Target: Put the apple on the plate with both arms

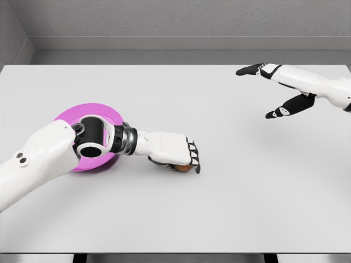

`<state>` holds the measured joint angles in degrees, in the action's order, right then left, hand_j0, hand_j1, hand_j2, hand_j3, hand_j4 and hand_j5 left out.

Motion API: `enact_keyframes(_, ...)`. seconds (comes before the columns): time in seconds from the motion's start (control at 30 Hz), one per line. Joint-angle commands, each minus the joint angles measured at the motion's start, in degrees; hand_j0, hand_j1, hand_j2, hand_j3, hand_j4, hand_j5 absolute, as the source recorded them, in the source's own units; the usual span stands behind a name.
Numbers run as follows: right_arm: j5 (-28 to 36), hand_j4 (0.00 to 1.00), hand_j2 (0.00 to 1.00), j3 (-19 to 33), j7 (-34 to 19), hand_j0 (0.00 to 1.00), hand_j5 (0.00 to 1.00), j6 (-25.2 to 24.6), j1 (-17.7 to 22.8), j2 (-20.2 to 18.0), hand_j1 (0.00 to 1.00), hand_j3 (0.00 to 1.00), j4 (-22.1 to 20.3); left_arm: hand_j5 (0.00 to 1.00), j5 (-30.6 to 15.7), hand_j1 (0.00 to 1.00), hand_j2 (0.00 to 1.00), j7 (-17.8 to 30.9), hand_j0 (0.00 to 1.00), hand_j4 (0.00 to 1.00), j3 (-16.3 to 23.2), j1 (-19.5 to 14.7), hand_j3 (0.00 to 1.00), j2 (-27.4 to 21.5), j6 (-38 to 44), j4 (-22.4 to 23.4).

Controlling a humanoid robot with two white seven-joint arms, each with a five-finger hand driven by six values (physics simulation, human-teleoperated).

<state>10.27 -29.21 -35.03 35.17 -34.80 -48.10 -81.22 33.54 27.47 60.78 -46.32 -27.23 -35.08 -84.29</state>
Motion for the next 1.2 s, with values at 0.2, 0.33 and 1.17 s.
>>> enact_keyframes(0.2, 0.45, 1.00, 1.00, 0.03, 0.03, 1.00, 1.00, -0.17, -0.09, -0.06, 1.00, 1.00, -0.43, 0.57, -0.31, 0.57, 0.57, -0.05, 0.57, 0.57, 0.04, -0.09, 0.57, -0.28, 0.08, 0.00)
enact_keyframes(0.33, 0.45, 1.00, 1.00, 0.03, 0.03, 1.00, 1.00, -0.17, 0.00, -0.06, 1.00, 1.00, -0.43, 0.57, -0.58, 0.57, 0.57, -0.05, 0.57, 0.57, -0.23, -0.18, 0.57, -0.72, 0.08, -0.09)
enact_keyframes(1.17, 0.45, 1.00, 1.00, 0.03, 0.03, 1.00, 1.00, -0.17, 0.18, -0.06, 1.00, 1.00, -0.34, 0.79, -16.57, 0.79, 0.79, -0.58, 0.79, 0.79, -11.30, 0.00, 0.79, -21.55, 0.08, 11.51)
